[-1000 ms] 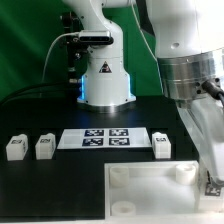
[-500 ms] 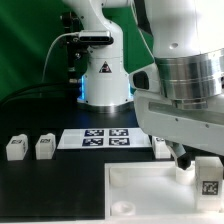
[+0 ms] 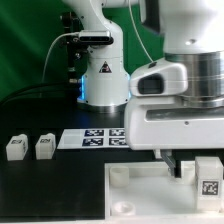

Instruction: Assemble one leg

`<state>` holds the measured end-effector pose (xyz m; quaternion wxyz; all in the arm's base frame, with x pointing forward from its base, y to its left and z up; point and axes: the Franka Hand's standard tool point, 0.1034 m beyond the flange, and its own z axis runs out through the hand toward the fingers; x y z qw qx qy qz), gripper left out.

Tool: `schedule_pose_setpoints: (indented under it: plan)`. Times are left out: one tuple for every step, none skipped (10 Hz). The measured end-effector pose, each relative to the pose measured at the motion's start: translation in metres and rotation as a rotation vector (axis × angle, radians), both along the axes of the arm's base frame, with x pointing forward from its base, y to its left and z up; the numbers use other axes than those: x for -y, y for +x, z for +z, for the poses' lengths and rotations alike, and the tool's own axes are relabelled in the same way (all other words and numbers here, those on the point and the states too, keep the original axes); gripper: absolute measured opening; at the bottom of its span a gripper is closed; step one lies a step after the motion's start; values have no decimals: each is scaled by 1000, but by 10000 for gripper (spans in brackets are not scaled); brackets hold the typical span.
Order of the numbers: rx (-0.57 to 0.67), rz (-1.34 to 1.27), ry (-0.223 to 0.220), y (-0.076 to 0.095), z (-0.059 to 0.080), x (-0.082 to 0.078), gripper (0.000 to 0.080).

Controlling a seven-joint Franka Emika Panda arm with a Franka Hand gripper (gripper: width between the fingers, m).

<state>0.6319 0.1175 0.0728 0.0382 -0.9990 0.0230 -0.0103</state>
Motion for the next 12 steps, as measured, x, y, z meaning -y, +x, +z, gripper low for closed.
schedule_pose_setpoints:
  plan:
    - [0,-11,5,0,-1,1,649]
    - [-3,-49,5,0,-1,1,521]
    - [-3,-44,5,0,-1,1,387]
    - [-14,-175,14,-1,-1,0,387]
    - [-21,-247,17,-1,-1,0,292]
    - [-30,-363,20,-1,-1,1,292]
    - [-40,-512,30,0,-1,1,292]
    - [-60,-791,55,2,0,3,292]
    - [-97,-1069,87,0,-2,4,292]
    - [-148,-1243,119,0,-1,4,292]
    - [-190,-1436,147,0,-2,4,294]
    - [-218,-1574,153,1,1,-1,294]
